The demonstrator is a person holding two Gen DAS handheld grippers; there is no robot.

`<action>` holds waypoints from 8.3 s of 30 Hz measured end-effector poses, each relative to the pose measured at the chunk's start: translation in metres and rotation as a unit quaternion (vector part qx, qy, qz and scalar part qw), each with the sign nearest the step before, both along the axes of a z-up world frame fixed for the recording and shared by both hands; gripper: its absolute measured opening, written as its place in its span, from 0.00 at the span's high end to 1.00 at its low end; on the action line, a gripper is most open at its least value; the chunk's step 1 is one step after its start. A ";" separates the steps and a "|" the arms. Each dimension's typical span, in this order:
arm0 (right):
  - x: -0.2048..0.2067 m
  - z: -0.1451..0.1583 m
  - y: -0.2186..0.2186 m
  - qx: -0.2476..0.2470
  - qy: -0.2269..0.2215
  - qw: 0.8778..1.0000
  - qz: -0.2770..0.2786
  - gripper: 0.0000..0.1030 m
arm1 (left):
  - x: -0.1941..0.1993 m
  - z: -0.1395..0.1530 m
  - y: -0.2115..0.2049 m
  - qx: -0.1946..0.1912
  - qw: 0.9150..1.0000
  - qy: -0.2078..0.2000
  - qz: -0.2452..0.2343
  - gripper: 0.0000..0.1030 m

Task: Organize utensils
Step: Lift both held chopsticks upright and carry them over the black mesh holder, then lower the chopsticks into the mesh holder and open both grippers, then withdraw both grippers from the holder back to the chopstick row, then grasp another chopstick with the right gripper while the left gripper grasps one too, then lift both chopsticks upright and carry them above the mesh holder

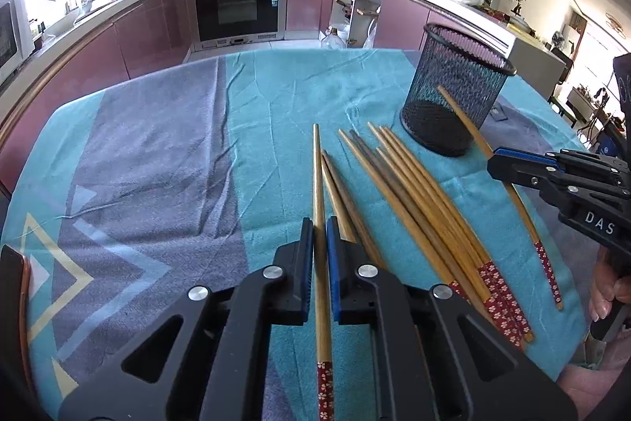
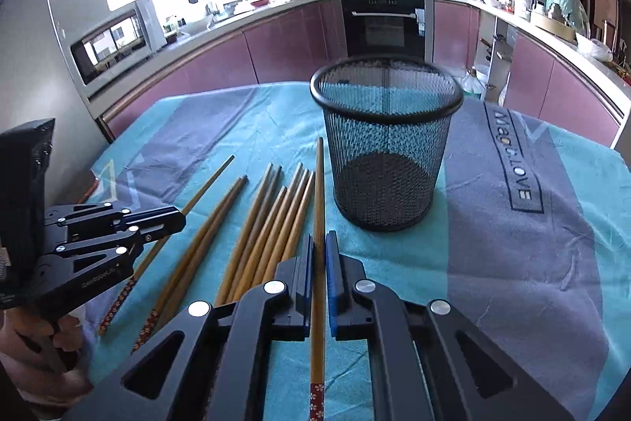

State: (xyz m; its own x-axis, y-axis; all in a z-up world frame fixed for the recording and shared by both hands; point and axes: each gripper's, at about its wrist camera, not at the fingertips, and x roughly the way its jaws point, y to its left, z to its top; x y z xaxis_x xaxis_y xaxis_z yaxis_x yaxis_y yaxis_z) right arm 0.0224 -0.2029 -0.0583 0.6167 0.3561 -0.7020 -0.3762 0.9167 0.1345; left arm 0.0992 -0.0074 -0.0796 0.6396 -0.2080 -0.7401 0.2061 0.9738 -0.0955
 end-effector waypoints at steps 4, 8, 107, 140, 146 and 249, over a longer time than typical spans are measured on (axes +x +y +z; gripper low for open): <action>-0.006 0.020 -0.010 0.028 -0.019 0.999 0.004 0.95 | -0.004 0.020 0.006 -0.026 0.999 -0.017 -0.011 0.93; -0.007 0.038 -0.019 0.050 -0.034 0.998 0.003 0.95 | -0.008 0.049 0.015 -0.058 0.997 -0.042 -0.025 0.93; 0.117 0.085 -0.070 0.063 -0.034 0.997 -0.040 0.83 | 0.141 0.099 -0.077 -0.097 0.989 -0.046 -0.101 0.78; 0.011 -0.021 -0.007 0.030 0.066 0.996 0.059 0.66 | -0.014 -0.015 0.017 -0.016 0.998 0.038 -0.054 0.47; 0.008 -0.029 0.000 0.019 0.068 0.996 0.054 0.67 | -0.022 -0.014 0.011 0.004 0.998 0.029 -0.057 0.48; 0.007 0.129 -0.069 0.139 -0.160 0.977 0.012 0.95 | -0.011 0.178 -0.004 -0.173 0.966 -0.163 -0.100 0.93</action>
